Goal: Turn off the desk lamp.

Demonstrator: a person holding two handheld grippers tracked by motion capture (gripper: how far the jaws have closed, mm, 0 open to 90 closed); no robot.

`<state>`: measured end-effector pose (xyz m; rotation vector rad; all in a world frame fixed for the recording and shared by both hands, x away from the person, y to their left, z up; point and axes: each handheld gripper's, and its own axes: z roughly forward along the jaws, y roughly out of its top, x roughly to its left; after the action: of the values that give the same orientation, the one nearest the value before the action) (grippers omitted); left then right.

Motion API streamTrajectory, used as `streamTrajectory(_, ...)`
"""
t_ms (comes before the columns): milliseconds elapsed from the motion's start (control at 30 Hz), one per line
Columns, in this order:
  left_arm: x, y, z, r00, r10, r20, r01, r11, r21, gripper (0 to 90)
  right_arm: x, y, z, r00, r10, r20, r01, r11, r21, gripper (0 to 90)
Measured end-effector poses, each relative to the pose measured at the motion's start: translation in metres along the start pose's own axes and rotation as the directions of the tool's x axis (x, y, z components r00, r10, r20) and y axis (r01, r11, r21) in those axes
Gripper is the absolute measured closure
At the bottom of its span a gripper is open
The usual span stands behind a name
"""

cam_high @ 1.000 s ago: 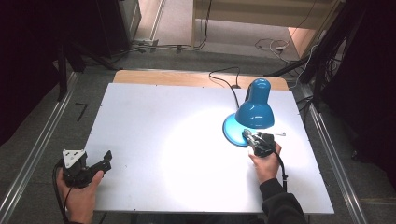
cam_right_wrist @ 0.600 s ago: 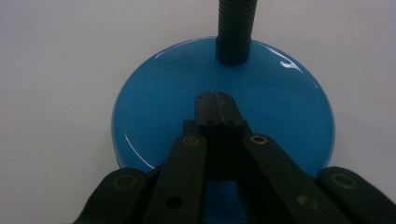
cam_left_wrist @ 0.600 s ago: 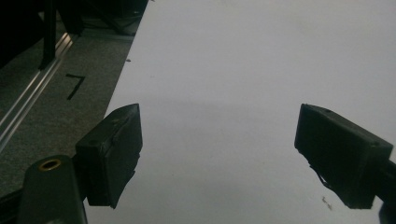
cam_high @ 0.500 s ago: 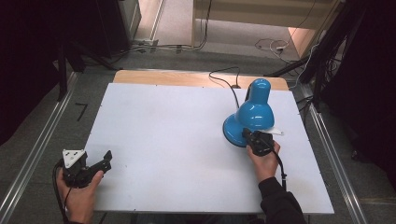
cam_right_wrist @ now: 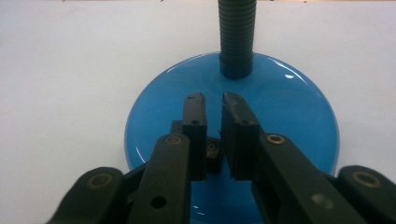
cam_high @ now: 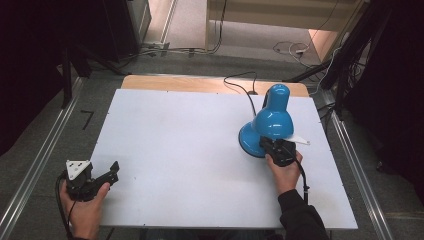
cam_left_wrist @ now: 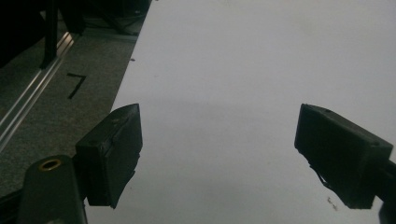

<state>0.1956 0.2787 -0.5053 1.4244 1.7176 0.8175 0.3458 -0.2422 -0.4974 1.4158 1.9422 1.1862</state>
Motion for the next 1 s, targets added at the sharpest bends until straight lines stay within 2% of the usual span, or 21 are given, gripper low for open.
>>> streamTrajectory(267,-0.001,0.000,0.000,1.0000,0.004,0.000,-0.004,1.0000,0.005,15.9,-0.003,0.001,-0.006,0.9997,0.020,-0.015,-0.020,1.000,0.003,59.0)
streamTrajectory(467,-0.001,0.000,-0.001,1.0000,0.005,-0.001,-0.005,1.0000,0.004,15.9,-0.004,0.003,-0.009,0.9991,0.025,-0.033,-0.024,1.000,0.002,35.2)
streamTrajectory(667,-0.001,0.000,0.000,1.0000,0.010,0.001,-0.010,0.9999,0.007,15.9,-0.004,0.003,-0.011,0.9995,0.014,-0.027,-0.014,1.000,0.009,20.6)
streamTrajectory(767,-0.002,0.000,0.000,1.0000,0.006,0.002,-0.006,1.0000,0.004,15.9,-0.004,0.003,-0.011,0.9996,0.010,-0.026,-0.010,1.000,0.015,17.0)
streamTrajectory(1000,-0.001,0.000,-0.001,1.0000,0.004,-0.001,-0.004,1.0000,0.004,15.9,-0.004,0.003,-0.014,0.9997,0.002,-0.025,-0.002,1.000,0.013,16.6)
